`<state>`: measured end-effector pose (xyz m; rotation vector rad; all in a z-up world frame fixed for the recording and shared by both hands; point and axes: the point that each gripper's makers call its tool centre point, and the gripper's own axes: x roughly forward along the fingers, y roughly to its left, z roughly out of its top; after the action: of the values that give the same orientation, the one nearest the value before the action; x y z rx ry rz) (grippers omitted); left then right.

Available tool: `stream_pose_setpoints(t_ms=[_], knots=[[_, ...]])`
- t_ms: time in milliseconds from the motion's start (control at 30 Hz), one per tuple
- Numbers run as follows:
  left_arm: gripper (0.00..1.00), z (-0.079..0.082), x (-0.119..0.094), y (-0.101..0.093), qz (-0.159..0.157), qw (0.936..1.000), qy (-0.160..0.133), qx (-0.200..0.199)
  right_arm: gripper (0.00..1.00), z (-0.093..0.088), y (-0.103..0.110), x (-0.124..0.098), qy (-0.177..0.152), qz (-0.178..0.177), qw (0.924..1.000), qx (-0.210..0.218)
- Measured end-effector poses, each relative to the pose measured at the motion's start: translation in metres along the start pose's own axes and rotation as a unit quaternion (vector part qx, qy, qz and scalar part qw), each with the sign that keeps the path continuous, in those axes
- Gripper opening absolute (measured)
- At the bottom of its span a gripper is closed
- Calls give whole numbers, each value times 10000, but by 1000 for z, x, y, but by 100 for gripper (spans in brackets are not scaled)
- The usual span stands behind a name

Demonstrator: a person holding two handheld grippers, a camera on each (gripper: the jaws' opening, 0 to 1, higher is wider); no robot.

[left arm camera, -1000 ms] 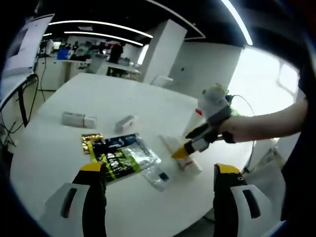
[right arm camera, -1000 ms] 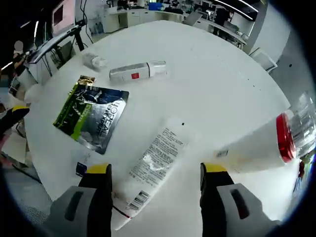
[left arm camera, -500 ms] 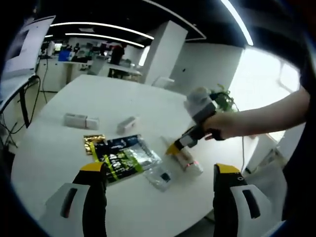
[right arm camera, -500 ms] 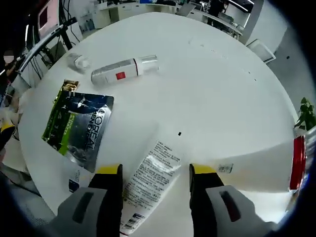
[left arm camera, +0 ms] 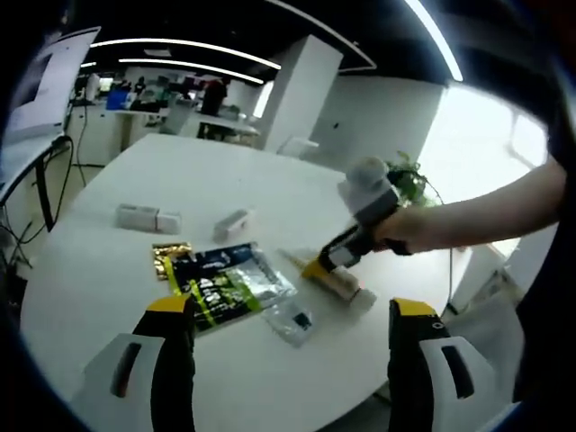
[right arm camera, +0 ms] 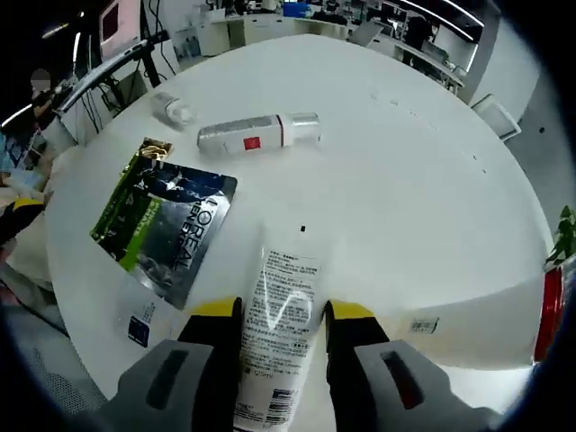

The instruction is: Arrange the skincare products in the storage area until every visible bottle or jar stands upright without overlapping.

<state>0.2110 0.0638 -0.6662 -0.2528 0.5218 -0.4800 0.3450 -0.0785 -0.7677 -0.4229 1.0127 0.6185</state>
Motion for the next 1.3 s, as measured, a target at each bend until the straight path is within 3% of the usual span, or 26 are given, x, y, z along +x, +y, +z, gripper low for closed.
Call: stream_pose_setpoints(t_ms=[167, 333, 467, 633, 700, 800, 867, 1067, 1133, 1200, 1233, 1300], knots=[[80, -1, 1, -2, -19, 10000, 56, 44, 32, 2, -1, 1, -195, 57, 9998, 69], [80, -4, 0, 1, 27, 9999, 108, 105, 29, 2, 1, 2, -266, 387, 9989, 70], [79, -4, 0, 1, 31, 9999, 103, 103, 29, 6, 8, -6, -658, 739, 9936, 536], [78, -1, 0, -1, -53, 10000, 47, 8, 29, 13, 21, -22, -1153, 1138, 9856, 474], [78, 1, 0, -2, -109, 9999, 6, -61, 29, 13, 23, -29, -1168, 1138, 9850, 569], [78, 5, -1, -7, -165, 9998, -19, -86, 29, 21, 32, -43, -1621, 1302, 9765, 565], [78, 8, -4, -11, -221, 9997, -16, -47, 29, 32, 33, -52, -2059, 1482, 9664, 401], [79, 25, -18, -22, -437, 9989, -183, -53, 29, 38, 61, -87, -2623, 1983, 9425, 601], [79, 30, -22, -25, -508, 9984, -241, -61, 29, 49, 65, -103, -3040, 2116, 9263, 697], [77, 37, -27, -31, -644, 9974, -309, -34, 29, 54, 68, -113, -3153, 2209, 9191, 842], [77, 43, -31, -36, -721, 9968, -357, -3, 29, 61, 70, -124, -3360, 2314, 9091, 847], [76, 48, -35, -41, -841, 9955, -426, 31, 29, 68, 72, -135, -3531, 2519, 8958, 967]])
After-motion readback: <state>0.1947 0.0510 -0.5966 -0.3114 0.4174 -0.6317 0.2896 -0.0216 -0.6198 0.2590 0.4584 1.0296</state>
